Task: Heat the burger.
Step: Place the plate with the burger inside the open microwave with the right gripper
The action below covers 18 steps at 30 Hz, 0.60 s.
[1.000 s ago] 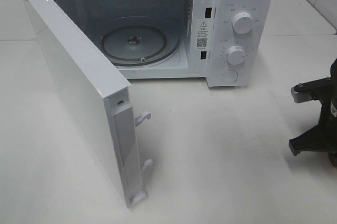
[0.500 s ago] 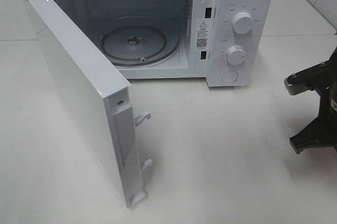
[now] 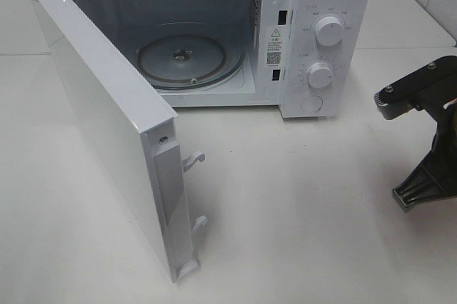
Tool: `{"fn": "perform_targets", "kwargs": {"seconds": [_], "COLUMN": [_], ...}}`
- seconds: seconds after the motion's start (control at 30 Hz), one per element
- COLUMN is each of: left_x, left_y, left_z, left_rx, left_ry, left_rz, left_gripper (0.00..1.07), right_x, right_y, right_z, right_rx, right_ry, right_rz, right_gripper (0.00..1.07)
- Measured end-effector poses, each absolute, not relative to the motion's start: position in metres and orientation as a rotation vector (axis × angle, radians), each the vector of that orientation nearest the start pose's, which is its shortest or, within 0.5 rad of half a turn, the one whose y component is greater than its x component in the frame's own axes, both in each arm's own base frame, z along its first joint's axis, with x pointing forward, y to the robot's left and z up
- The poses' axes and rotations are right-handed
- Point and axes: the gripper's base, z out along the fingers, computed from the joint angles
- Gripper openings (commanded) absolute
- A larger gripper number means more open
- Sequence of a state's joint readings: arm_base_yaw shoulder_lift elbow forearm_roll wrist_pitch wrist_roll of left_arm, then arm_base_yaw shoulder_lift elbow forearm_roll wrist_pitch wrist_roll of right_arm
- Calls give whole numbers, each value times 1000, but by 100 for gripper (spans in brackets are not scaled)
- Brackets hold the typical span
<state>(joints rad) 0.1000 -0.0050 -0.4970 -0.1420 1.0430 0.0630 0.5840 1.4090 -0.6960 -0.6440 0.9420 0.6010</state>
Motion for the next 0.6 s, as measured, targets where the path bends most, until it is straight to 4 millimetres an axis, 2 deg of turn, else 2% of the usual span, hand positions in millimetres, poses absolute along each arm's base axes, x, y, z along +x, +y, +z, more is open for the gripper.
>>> {"fn": "perform_targets", "kwargs": {"seconds": [0.4, 0.6], "left_x": [-4, -4], "left_y": [-12, -12], "left_z": [279, 279], "left_rx": [-32, -32], "left_ry": [2017, 2017], "left_rz": [-66, -66], "left_gripper": [98, 98], "right_x": [174, 156], "right_y": [116, 136], "right_z": [215, 217], "right_rx": [-761, -969], "right_ry": [2636, 2555], "right_rz": [-585, -568], "right_gripper": [0, 0]}}
